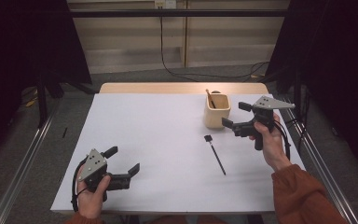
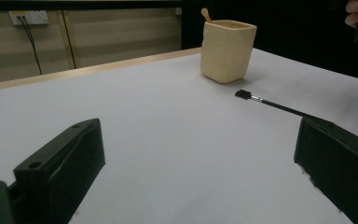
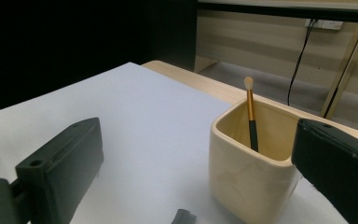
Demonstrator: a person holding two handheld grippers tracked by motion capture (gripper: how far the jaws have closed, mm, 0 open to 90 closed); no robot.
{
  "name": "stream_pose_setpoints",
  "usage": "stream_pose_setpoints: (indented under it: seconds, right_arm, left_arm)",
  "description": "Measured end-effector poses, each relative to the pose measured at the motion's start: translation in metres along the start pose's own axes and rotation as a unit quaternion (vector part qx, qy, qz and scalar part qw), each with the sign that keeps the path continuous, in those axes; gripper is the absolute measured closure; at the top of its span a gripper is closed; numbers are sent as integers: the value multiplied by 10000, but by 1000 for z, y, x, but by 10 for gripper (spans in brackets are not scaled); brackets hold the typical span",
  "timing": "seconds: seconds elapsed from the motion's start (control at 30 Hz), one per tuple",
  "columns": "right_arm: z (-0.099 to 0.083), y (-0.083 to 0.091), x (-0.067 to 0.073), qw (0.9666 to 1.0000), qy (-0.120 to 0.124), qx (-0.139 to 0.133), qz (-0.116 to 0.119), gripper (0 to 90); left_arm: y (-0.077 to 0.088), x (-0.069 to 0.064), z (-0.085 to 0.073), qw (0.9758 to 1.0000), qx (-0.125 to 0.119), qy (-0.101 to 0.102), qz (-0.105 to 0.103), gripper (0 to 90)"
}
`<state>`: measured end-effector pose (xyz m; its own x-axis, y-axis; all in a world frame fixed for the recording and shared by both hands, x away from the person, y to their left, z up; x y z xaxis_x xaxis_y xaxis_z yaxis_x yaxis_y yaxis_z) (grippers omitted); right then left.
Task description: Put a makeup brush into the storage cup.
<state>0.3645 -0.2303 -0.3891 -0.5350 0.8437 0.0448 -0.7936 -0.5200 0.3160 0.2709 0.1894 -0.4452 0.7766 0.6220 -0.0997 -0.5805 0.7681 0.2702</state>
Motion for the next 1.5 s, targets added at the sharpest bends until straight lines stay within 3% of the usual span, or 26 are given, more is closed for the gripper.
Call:
stream_pose_setpoints:
  seconds: [0.23,0.57,0.73,0.87,1.03,1.33,1.43,1.5]
  right_arm:
    - [10,-10,5,9999,12,4,110,11]
    - [9,-27,13,9994,201,183,213,11]
    - [12,-30,19,9964,520,544,388,16]
    - [11,-33,20,9934,542,832,570,17]
    - [3,-36,20,9863,584,1356,729,10]
    - [-5,-41,21,9733,684,2103,616,52]
    - [-6,-44,22,9677,723,2334,622,75]
    - [-9,-47,23,9617,762,2549,652,90]
  left_arm:
    - [-1,-1,0,10000,21,-30,-29,17]
    - [-2,1,-1,10000,43,-16,-24,17]
    - [-2,0,0,10000,25,-17,-27,17]
    - [-2,1,-1,10000,36,-2,-8,17]
    - [-2,1,-1,10000,33,-29,-15,20]
    - [-3,2,-1,10000,46,-10,2,20]
    - [-4,2,-1,10000,62,-15,-2,19]
    - [-3,2,-1,10000,64,-22,6,20]
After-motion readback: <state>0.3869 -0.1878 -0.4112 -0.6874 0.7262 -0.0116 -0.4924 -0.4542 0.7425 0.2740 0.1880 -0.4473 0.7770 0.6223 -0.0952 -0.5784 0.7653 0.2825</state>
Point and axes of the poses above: each handheld gripper's, and its own axes: y roughly backward along the jaws, z roughly out of its top, x roughly to its left, the point moved 4 cm from there along -y, roughly forward along the jaws, and after that the axes turned 8 degrees about -z, right-handed, at the moved point
